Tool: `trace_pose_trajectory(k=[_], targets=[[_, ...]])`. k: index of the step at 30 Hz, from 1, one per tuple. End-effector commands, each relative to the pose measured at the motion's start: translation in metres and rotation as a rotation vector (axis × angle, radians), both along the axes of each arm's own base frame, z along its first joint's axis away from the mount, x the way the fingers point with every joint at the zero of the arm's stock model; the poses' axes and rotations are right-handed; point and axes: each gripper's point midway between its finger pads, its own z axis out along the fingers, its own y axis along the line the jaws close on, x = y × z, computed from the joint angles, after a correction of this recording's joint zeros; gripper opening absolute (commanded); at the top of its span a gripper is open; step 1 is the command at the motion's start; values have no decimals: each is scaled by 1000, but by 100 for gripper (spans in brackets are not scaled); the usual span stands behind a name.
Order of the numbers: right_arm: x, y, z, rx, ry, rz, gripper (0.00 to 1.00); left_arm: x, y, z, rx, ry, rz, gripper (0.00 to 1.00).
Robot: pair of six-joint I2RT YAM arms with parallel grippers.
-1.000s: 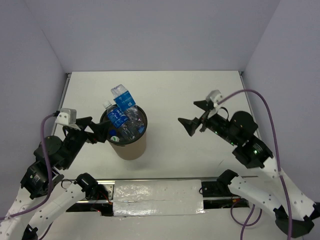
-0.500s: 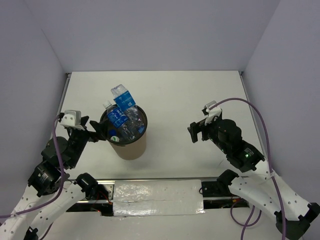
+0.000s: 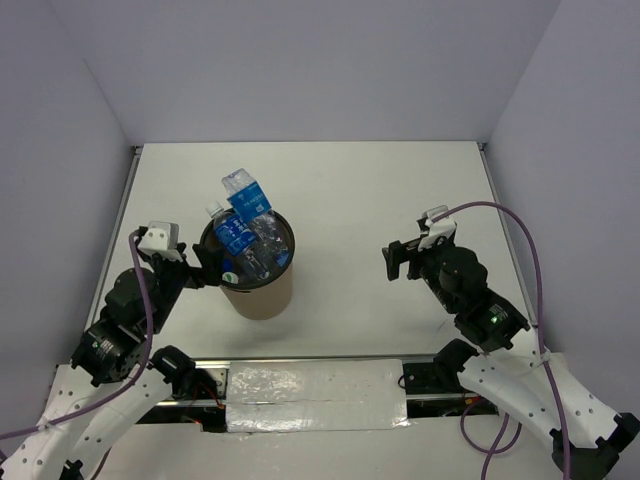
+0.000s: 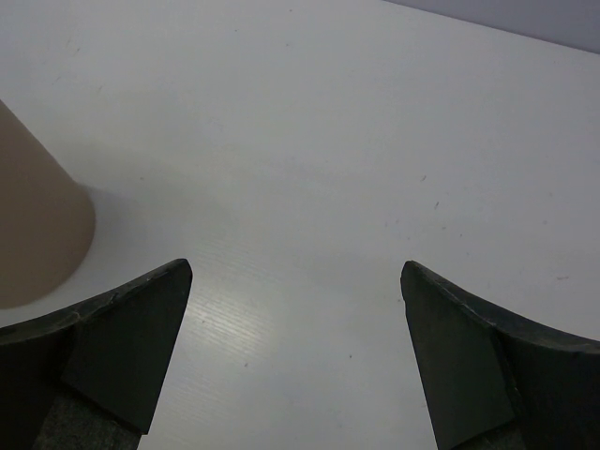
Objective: Put the plastic bottles in the bin
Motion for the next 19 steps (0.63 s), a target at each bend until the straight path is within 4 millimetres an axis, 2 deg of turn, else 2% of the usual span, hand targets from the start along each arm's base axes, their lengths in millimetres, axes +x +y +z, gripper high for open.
trace_pose_trajectory(k=[1,19], targets=[[4,-4,20,64,-59,-42,100,-1,-1,17,-56,-46,-12,100],[7,-3,11,84,-6,-73,100,-6,-4,21,-77,-65,-47,99]])
